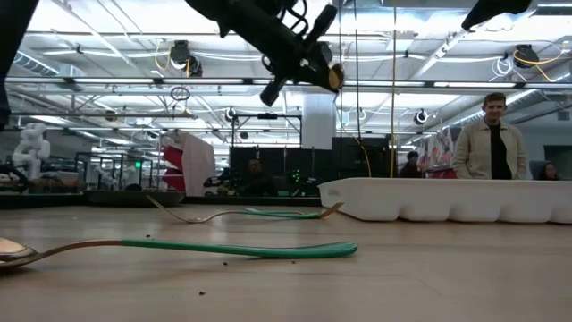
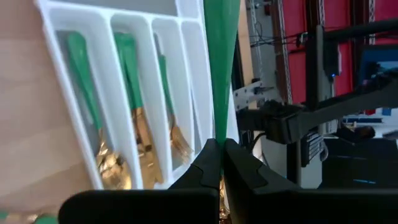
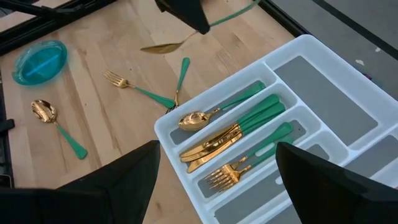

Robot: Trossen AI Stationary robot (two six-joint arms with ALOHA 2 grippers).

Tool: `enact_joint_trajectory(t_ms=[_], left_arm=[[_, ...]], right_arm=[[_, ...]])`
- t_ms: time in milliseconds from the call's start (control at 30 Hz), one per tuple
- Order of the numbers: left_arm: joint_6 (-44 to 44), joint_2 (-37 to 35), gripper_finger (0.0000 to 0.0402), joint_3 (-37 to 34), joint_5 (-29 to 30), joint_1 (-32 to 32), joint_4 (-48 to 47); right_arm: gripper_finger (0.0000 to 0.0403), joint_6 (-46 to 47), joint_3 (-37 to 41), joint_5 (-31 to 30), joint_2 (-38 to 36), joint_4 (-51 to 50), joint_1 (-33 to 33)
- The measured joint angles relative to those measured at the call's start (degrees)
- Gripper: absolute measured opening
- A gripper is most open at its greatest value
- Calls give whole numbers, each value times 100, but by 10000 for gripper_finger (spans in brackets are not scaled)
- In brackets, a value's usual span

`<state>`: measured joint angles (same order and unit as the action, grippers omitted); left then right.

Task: Sort silverware
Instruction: Put the top green spoon into the left slot of the white silverware tray

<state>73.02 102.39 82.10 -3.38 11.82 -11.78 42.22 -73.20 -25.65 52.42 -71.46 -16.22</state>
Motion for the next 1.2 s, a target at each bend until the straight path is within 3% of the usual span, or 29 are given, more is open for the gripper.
enact_joint_trajectory(t_ms=[433,933,1200], left_arm=[[-14,621,6,112,271,87,40],[-98,723,6,206,956,66,20],[-492,1203,6,1155,851,4,-413]], right_arm=[[313,-1,-1,-7,0,20,-1],[313,-46,-1,-271,0,15,0],[313,-33,-1,-272,2,12,1]])
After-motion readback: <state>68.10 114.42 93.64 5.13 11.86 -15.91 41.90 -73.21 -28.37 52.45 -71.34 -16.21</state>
